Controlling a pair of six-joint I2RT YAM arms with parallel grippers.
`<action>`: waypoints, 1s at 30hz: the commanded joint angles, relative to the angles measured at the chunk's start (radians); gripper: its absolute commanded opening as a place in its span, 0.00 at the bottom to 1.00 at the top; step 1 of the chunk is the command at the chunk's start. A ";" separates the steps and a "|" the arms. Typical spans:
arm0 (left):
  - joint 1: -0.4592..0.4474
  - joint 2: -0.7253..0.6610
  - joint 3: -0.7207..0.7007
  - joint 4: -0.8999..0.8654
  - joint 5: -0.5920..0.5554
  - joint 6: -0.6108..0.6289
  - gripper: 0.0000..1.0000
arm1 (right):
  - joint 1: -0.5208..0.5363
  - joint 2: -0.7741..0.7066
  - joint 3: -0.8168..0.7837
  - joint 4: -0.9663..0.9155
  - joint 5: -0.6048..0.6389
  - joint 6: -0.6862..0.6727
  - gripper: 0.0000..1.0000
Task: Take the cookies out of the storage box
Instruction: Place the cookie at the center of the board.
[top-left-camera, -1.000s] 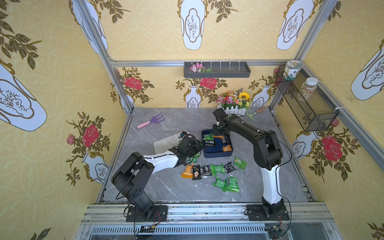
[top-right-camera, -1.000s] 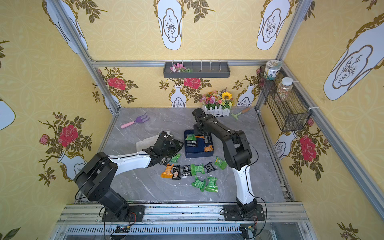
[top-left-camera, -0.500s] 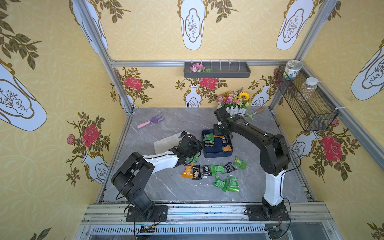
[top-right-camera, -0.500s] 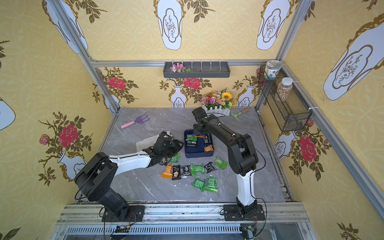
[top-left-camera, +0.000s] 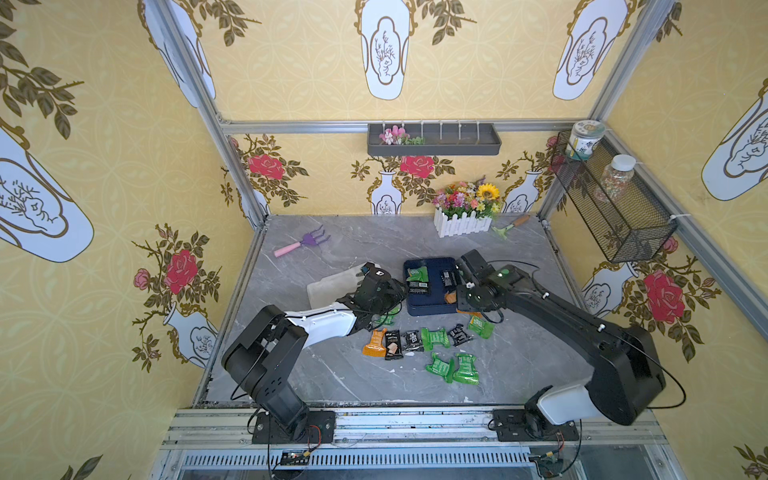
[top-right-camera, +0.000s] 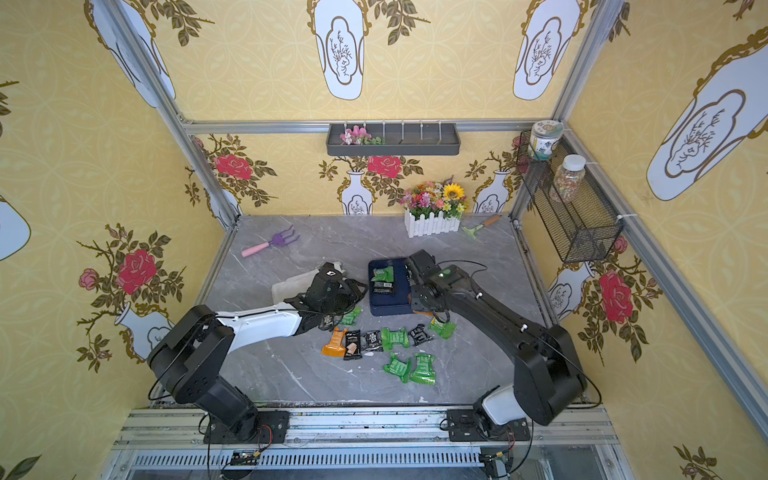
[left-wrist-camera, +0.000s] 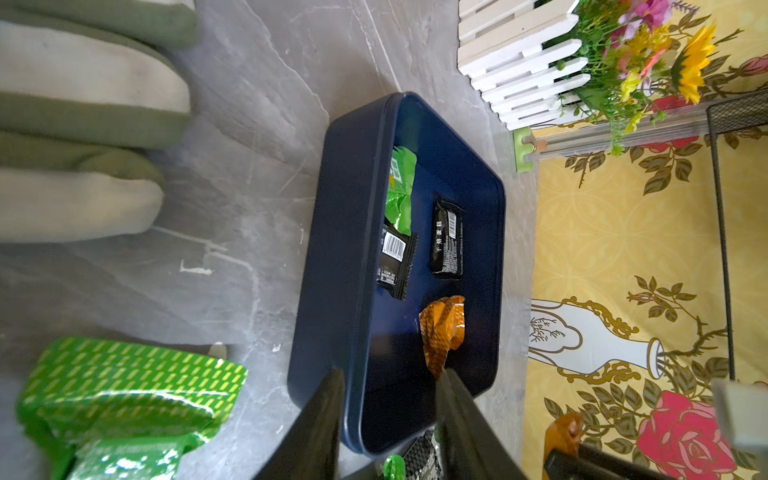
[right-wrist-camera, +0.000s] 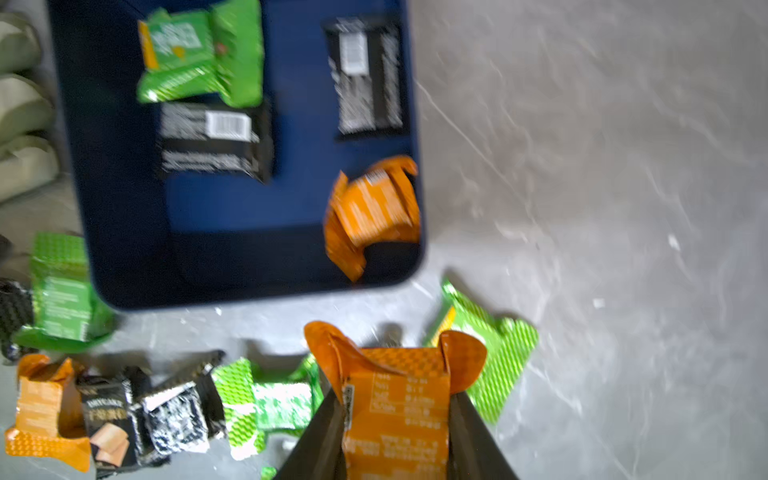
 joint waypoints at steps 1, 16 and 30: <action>0.000 0.003 -0.001 0.013 -0.002 0.010 0.42 | 0.008 -0.095 -0.105 -0.055 0.020 0.147 0.37; -0.001 -0.027 -0.008 -0.011 -0.010 0.021 0.42 | -0.006 -0.184 -0.446 0.052 -0.108 0.301 0.38; -0.026 0.018 0.084 -0.125 -0.029 0.071 0.43 | -0.013 -0.243 -0.363 -0.030 -0.033 0.245 0.63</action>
